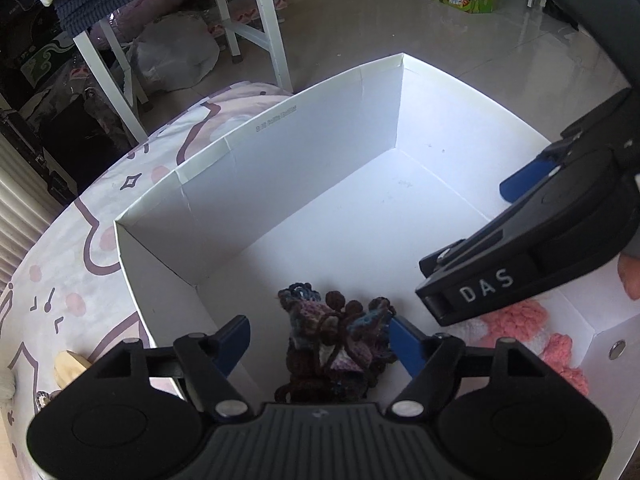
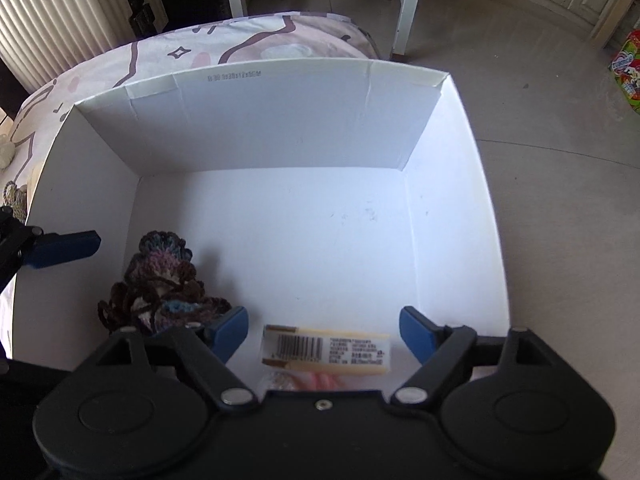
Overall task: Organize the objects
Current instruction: 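Lower both held items into the white box and open both tools, then withdraw both tools from the box back over the bed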
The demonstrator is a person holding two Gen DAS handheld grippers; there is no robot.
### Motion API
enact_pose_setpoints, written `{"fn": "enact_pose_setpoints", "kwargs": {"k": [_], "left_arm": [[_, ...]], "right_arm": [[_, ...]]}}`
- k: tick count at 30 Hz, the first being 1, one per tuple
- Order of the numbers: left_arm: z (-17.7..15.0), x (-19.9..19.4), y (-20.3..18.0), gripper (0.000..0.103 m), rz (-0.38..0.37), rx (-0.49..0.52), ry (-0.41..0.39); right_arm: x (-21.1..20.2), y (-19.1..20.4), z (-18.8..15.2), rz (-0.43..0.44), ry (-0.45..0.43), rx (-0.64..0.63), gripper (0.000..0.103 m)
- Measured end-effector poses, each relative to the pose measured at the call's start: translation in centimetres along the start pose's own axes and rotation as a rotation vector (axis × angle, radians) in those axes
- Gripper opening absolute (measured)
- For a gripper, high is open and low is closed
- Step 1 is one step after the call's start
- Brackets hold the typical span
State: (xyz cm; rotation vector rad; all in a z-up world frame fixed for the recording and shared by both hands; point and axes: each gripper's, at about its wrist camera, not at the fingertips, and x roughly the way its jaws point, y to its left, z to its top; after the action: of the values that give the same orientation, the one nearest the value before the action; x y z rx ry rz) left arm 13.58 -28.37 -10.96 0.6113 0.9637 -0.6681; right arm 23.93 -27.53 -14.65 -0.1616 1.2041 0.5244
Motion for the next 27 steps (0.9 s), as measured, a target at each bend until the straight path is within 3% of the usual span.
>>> {"fn": "enact_pose_setpoints", "kwargs": {"k": [9, 15, 27], "left_arm": [[-0.2, -1.9, 1.2, 0.088, 0.02, -0.062, -0.033], [-0.5, -3.8, 2.1, 0.092, -0.03, -0.132, -0.07], [-1.6, -7.9, 3.5, 0.097, -0.047, -0.252, -0.139]], "right_arm": [[-3.1, -1.2, -0.3, -0.014, -0.07, 0.038, 0.087], [-6.0, -1.6, -1.1, 0.004, -0.139, 0.06, 0.087], [-10.6, -2.1, -3.2, -0.011, -0.263, 0.117, 0.092]]}}
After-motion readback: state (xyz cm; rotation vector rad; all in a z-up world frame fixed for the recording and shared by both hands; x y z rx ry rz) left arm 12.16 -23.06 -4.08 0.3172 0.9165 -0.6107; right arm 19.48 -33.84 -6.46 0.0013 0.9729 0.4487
